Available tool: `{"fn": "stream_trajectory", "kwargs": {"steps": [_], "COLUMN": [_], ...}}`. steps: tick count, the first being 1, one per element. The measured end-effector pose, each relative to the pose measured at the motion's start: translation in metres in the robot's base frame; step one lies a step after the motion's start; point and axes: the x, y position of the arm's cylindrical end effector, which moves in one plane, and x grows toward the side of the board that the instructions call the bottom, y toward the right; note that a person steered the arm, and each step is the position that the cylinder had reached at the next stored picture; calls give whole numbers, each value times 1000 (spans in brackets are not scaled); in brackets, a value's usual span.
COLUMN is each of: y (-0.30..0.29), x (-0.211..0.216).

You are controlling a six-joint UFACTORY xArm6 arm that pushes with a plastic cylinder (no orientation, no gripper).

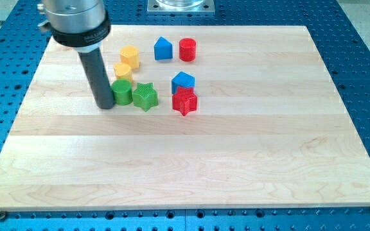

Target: Place your hand at the top center of the board

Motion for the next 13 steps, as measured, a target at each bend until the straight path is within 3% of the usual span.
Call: {"fn": "stream_trajectory", "kwargs": {"steps": [1,3,4,5,7,9,13], "y": [23,1,40,126,166,293,334], "x": [0,77,100,100,115,139,137]}}
